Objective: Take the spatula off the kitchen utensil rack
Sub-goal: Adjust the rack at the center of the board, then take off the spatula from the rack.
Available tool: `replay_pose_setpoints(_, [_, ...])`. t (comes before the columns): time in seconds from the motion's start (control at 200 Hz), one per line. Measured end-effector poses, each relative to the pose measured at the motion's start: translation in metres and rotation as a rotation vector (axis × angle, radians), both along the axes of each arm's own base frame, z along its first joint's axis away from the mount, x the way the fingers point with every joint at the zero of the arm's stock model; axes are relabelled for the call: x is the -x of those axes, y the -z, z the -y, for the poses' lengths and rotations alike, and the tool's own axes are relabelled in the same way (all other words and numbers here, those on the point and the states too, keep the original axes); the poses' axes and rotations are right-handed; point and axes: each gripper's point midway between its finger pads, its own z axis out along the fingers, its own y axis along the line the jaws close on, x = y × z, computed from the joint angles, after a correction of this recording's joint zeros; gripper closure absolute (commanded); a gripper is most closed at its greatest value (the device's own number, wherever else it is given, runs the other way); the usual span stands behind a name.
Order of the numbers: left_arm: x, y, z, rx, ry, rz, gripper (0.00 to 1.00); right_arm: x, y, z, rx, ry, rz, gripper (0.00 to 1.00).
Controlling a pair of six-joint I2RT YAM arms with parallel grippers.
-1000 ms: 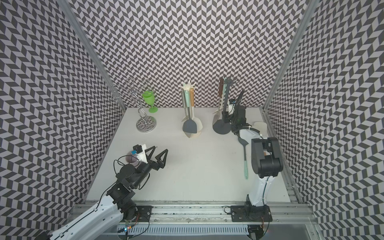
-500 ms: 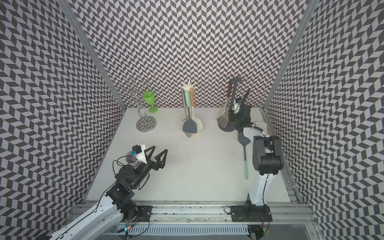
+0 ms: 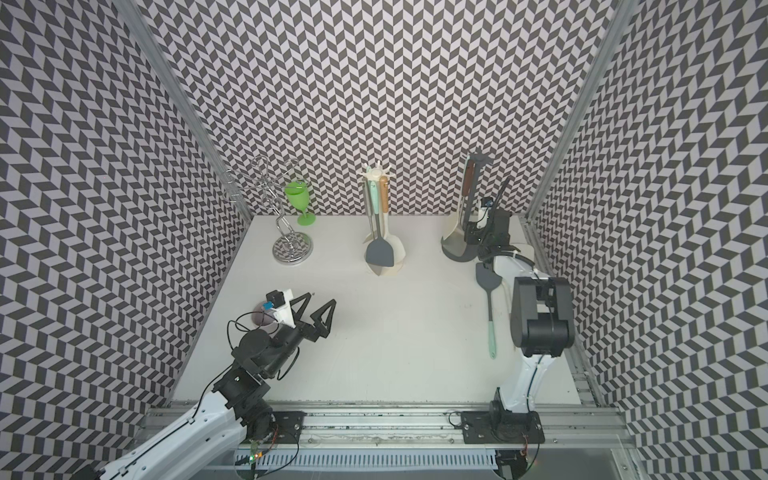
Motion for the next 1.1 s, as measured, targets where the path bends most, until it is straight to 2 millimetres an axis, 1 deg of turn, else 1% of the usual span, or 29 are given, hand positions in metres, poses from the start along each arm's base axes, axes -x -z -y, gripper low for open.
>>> replay_pose_setpoints(0.075, [0.000,0.001,0.000,-0.001,0.002,-0.001,0.00,0.012,-0.016,-0.001,-0.008,-0.004,0.019,0.30])
replay_pose_setpoints(0.17, [0.000,0.002,0.002,-0.002,0.008,-0.003,0.00,0.026,-0.040,-0.007,-0.028,-0.032,0.064,0.27])
replay_pose_setpoints(0.27, [0.000,0.003,0.005,-0.005,0.027,-0.007,0.00,0.040,-0.068,-0.018,-0.057,-0.094,0.124,0.26])
replay_pose_setpoints(0.381, [0.000,0.010,0.015,-0.017,0.073,-0.024,0.00,0.050,-0.095,-0.032,-0.091,-0.167,0.204,0.27])
replay_pose_setpoints(0.461, [-0.001,0.021,0.025,-0.040,0.119,-0.056,0.00,0.051,-0.112,-0.040,-0.112,-0.216,0.254,0.28])
replay_pose_setpoints(0.591, [-0.002,0.043,0.043,-0.087,0.197,-0.131,0.00,0.047,-0.131,-0.048,-0.142,-0.264,0.304,0.35])
replay_pose_setpoints(0.691, [-0.003,0.048,0.054,-0.102,0.245,-0.159,0.00,0.038,-0.147,-0.053,-0.165,-0.289,0.344,0.38])
replay_pose_setpoints(0.806, [-0.003,0.046,0.061,-0.101,0.281,-0.161,0.00,0.030,-0.156,-0.055,-0.185,-0.307,0.372,0.42])
replay_pose_setpoints(0.921, [-0.001,0.043,0.064,-0.096,0.300,-0.147,0.00,0.025,-0.156,-0.059,-0.192,-0.317,0.372,0.48])
replay_pose_setpoints(1.097, [0.001,0.042,0.065,-0.098,0.313,-0.144,0.00,0.019,-0.156,-0.061,-0.185,-0.314,0.376,0.54])
